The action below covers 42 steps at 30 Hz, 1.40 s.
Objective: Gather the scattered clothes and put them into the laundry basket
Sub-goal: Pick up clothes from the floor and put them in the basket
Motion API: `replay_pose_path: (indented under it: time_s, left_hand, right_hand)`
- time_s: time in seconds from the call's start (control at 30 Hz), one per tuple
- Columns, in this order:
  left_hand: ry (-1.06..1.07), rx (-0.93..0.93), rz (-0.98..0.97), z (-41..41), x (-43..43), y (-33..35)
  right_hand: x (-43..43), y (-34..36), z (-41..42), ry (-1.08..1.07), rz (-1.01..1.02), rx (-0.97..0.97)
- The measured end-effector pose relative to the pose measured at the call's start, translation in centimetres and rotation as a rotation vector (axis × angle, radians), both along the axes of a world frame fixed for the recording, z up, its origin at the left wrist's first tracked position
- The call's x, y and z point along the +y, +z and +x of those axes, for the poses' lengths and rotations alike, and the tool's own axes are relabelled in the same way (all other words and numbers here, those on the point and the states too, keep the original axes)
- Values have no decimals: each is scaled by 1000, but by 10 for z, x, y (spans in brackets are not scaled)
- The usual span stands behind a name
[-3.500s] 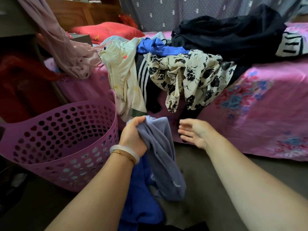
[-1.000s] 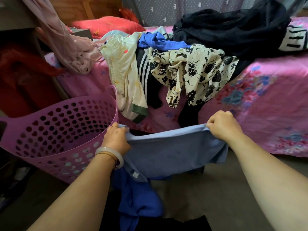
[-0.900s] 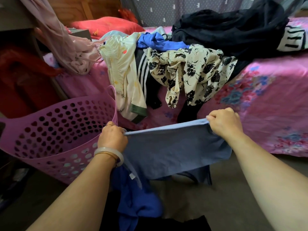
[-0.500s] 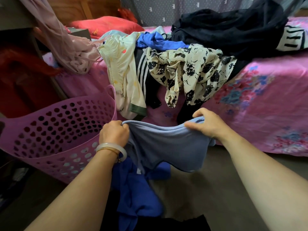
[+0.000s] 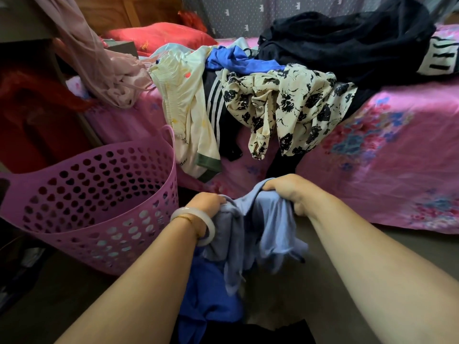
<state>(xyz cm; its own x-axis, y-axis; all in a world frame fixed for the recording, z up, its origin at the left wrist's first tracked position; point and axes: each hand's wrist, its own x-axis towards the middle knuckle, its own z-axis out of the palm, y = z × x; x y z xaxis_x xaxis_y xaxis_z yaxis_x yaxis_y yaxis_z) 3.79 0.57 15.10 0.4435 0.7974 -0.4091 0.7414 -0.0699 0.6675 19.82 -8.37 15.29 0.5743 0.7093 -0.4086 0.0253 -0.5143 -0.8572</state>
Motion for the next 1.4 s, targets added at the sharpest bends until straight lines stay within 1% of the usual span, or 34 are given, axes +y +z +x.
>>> replay_pose_path:
  time_s: [0.03, 0.07, 0.13, 0.2, 0.27, 0.3, 0.33, 0.4, 0.5, 0.53, 0.57, 0.6, 0.63, 0.7, 0.73, 0.77, 0.83, 0.9, 1.0, 1.1, 1.2, 1.3, 1.33, 1.4]
  left_hand:
    - [-35, -53, -47, 3, -1, -3]
    - [-17, -131, -89, 7, -4, -4]
    - [67, -259, -242, 14, -11, -6]
    - [115, -329, -370, 20, -16, -7]
    - [120, -409, -412, 20, -22, -9]
    - [77, -458, -425, 17, -23, -10]
    - [23, -489, -439, 13, -26, -9]
    - [-59, -511, -497, 6, -27, -9]
    - [-127, -496, -596, -1, -21, -1]
    - [-144, -426, -574, -3, -18, 5]
    - [-140, -320, -494, -4, -12, 9]
    - [-92, -214, -367, -5, -5, 9]
    - [-14, -168, -230, -5, 1, 8]
    - [108, -260, -7, -5, 11, -4]
    - [98, -323, 26, -6, 14, -10]
    - [39, -359, 6, -7, 15, -14]
    - [-125, -327, -85, -8, 12, -20]
    - [-213, -328, -137, -5, 6, -21]
    - [-197, -403, -123, 0, -1, -21]
    - [-172, -515, -207, 3, 0, -23]
    - [-168, -443, -14, 6, -1, -24]
    - [-184, -346, 188, 8, -1, -30]
    - [-169, -279, 270, 7, 1, -33]
    - [-136, -68, 417, 3, 3, -37]
  right_hand:
    - [2, -3, -3, 42, -11, 36]
    - [2, -3, -8, 67, -25, 81]
    - [6, -7, -11, 92, -14, 175]
    - [7, -7, -12, 130, 42, 299]
    - [5, -5, -12, 205, 103, 445]
    - [4, -5, -11, 269, 125, 483]
    - [2, -4, -10, 346, 138, 471]
    - [-1, -8, -7, 476, 159, 339]
    - [-1, -16, -4, 527, 142, 179]
    - [-2, -17, -4, 550, 138, 138]
    - [0, -19, -4, 582, 142, 80]
    - [0, -18, -4, 610, 135, 12]
    - [0, -17, -4, 636, 130, -41]
    - [1, -13, -5, 666, 113, -71]
    - [0, -11, -5, 664, 104, -73]
    - [1, -10, -5, 663, 102, -75]
    - [1, -7, -6, 653, 96, -86]
    - [2, -4, -8, 646, 96, -91]
    - [3, 0, -9, 635, 91, -128]
    - [4, 1, -10, 605, 93, -164]
    - [3, 3, -12, 593, 106, -179]
    - [5, 3, -11, 580, 120, -242]
    - [6, 2, -9, 567, 134, -263]
    - [8, 4, -7, 531, 159, -313]
